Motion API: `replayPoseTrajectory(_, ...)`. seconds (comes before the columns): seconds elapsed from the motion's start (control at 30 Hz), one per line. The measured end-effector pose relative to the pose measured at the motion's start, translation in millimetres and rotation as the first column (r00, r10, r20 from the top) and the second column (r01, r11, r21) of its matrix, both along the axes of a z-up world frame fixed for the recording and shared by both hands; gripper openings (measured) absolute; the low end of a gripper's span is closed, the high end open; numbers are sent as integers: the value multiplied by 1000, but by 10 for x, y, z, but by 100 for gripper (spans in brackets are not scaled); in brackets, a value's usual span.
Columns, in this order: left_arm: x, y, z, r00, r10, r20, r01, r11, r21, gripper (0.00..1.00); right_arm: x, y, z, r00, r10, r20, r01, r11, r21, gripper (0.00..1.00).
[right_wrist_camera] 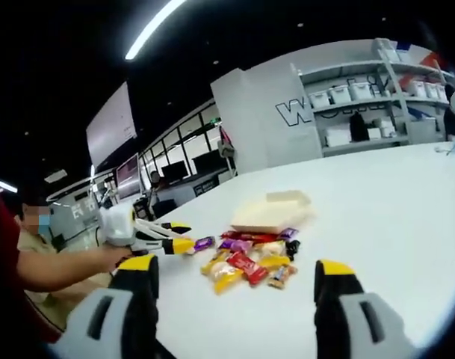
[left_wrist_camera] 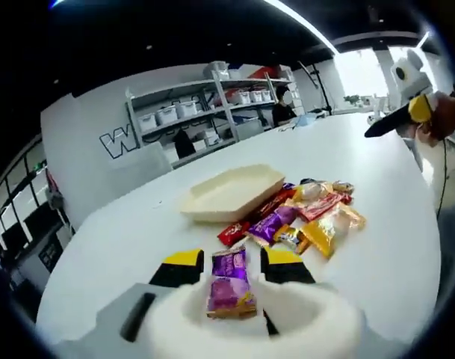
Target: Place the target food into the container with the food tongs after gripping and lifting it, then release it inside without dropping or visibly crushing the food.
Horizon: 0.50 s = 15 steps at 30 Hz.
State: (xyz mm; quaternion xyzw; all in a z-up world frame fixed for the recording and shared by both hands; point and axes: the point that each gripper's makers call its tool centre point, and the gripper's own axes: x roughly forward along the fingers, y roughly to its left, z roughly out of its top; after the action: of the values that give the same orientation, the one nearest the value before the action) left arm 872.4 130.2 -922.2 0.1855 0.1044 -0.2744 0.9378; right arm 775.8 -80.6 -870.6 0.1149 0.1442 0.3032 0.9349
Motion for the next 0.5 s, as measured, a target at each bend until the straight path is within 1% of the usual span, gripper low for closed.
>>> replayPoseTrajectory(0.1,-38,17,23,1000,16,-1,-16,1000,-14,29,-23,13,22,1000,2,2,-2,1000,12,85)
replayPoseTrajectory(0.27,0,-71,163,1000,-16,12,16,999,-42,29,-42,22,49,1000,4,4,-4,1000,10,85)
replayPoseTrajectory(0.33,54,-96,202,999,-29,13,29,998,-57,29,-50,24,61,1000,3,7,-3,1000,7,85)
replayPoseTrajectory(0.4,109,-83,173,1000,-23,-14,22,996,-82,29,-55,24,76,1000,1,7,-1,1000,10,85)
replayPoseTrajectory(0.43,128,-77,156,999,-26,-20,24,996,-86,29,-62,27,89,1000,2,8,-2,1000,15,85)
replayPoseTrajectory(0.5,151,-80,89,998,-39,-55,33,995,-96,29,-65,27,115,1000,4,12,-4,1000,26,86)
